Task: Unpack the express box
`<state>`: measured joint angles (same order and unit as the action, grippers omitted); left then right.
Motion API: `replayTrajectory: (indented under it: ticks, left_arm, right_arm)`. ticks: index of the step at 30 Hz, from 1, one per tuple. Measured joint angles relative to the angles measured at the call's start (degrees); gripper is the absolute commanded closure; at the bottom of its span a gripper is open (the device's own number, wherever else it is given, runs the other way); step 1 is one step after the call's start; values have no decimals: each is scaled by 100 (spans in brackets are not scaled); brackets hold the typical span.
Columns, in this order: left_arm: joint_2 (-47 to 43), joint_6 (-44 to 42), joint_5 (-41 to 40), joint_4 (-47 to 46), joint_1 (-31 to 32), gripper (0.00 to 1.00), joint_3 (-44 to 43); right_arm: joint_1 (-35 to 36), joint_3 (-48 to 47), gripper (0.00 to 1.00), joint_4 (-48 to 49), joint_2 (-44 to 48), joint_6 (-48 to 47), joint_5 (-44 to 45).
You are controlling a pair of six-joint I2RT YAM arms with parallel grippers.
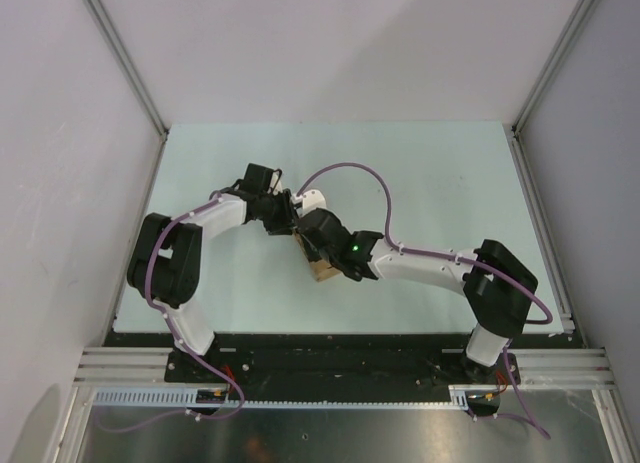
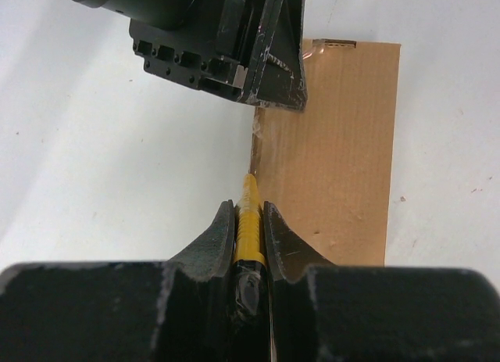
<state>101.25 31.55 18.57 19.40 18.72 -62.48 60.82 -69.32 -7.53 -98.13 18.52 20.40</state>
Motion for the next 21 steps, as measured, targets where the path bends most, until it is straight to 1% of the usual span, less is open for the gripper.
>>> replayTrajectory:
  ticks: [14, 21]
  left_arm:
    - [39, 164, -37, 109, 0, 68, -63]
    - [63, 208, -76, 160, 0, 72, -101]
  right_arm:
    - [105, 9, 100, -487, 76, 282, 35]
    - [227, 13, 100, -955, 297, 380, 13]
